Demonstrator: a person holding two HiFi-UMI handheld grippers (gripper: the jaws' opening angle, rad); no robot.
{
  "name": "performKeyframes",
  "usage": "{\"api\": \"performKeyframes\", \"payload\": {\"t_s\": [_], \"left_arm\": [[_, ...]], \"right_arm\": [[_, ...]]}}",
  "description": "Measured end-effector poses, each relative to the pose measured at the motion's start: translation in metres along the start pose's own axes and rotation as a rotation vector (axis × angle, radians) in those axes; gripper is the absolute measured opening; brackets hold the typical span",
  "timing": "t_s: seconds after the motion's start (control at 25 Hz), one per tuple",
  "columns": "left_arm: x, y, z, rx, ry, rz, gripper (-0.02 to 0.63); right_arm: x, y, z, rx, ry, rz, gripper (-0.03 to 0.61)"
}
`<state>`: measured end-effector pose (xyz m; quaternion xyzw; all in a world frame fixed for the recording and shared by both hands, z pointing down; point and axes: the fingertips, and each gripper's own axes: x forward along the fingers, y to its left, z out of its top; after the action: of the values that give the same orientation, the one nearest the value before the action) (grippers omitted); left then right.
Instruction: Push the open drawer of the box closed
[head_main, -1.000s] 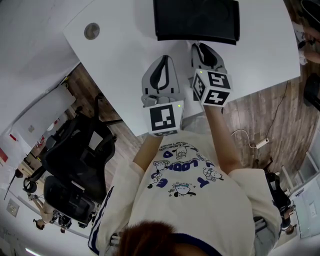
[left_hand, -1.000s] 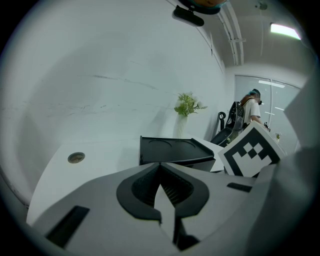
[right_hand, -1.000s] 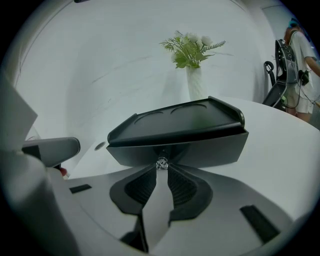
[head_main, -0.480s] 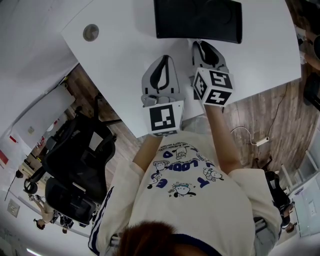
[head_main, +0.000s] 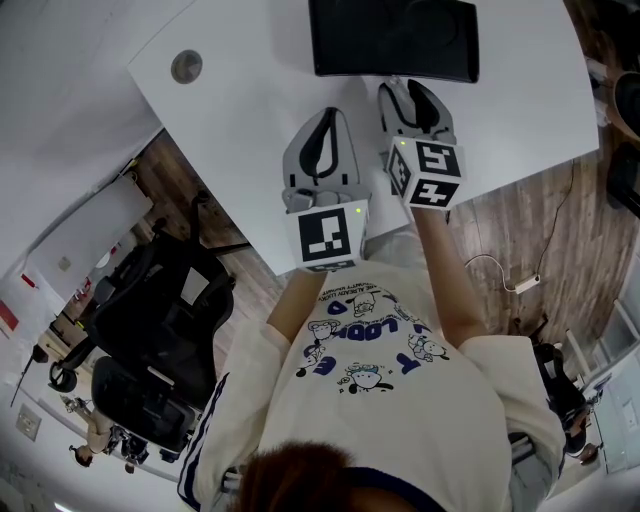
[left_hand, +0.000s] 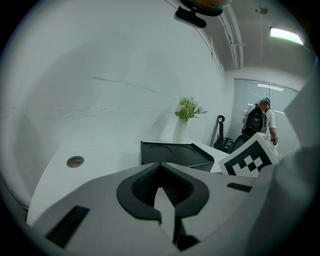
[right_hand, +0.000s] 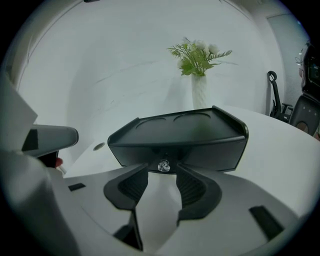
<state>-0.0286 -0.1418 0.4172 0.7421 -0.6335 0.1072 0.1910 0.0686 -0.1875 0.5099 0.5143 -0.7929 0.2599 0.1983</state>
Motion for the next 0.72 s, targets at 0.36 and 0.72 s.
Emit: {"api": "performKeyframes", "payload": {"t_s": [0.36,0.72], "left_arm": [[-0.024,-0.004,0.021,0.018,-0.062,-0.021,0.015],[-0.063,-0.005,0.052,0.038,-0.158,-0.050,0.015]], "right_arm": [[-0.053,0.016,0.024,-0.013,-0.145,-0.040,0.130],[-0.123,0.056,0.062,-0.041,-0.319,-0.028,0.051]]}}
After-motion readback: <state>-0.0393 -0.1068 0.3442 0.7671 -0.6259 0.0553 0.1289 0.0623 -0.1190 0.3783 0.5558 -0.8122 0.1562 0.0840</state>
